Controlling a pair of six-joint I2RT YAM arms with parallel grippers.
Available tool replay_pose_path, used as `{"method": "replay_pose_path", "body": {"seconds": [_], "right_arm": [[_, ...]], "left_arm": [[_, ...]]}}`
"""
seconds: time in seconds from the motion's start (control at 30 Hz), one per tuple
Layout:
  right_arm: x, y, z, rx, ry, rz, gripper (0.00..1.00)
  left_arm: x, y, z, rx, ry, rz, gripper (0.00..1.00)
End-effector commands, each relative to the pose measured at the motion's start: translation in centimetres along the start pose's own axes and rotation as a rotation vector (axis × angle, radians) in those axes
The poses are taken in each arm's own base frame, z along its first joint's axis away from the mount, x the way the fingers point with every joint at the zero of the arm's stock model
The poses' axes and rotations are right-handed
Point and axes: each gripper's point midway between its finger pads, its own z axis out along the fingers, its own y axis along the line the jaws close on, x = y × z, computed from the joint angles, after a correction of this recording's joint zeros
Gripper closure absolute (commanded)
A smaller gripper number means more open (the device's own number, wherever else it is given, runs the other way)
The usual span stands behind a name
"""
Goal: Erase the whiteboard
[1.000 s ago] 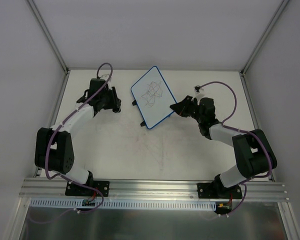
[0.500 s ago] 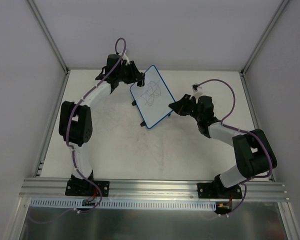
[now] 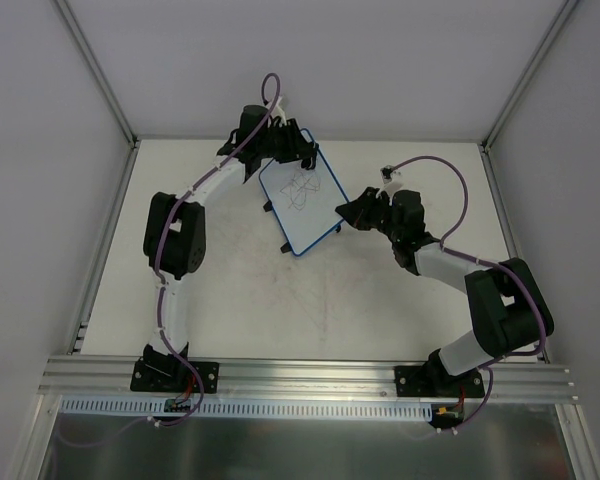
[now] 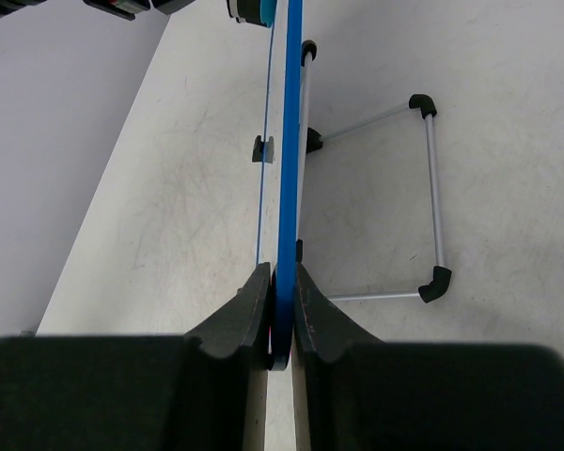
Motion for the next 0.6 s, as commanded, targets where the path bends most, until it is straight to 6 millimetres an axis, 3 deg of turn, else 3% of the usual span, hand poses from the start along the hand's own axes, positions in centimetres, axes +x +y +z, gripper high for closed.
{"method": "replay_pose_path", "body": {"seconds": [0.0,0.33,0.57], "right_arm": [[1.1,0.6,0.2,-0.012,0.05,-0.086,1.0],[1.1,0.6,0.0,-0.013,0.052,-0.084,1.0],[1.1,0.8,0.0,-0.018,0.052,-0.085,1.0]], "left_arm": [[-1.0,-3.1,0.5,0.086,-0.04,0.085,1.0],[0.0,0.4,1.7,-0.048,-0.062,0.078,1.0],[1.0,3.5,1.3,-0.187,-0.06,0.086,1.0]]}}
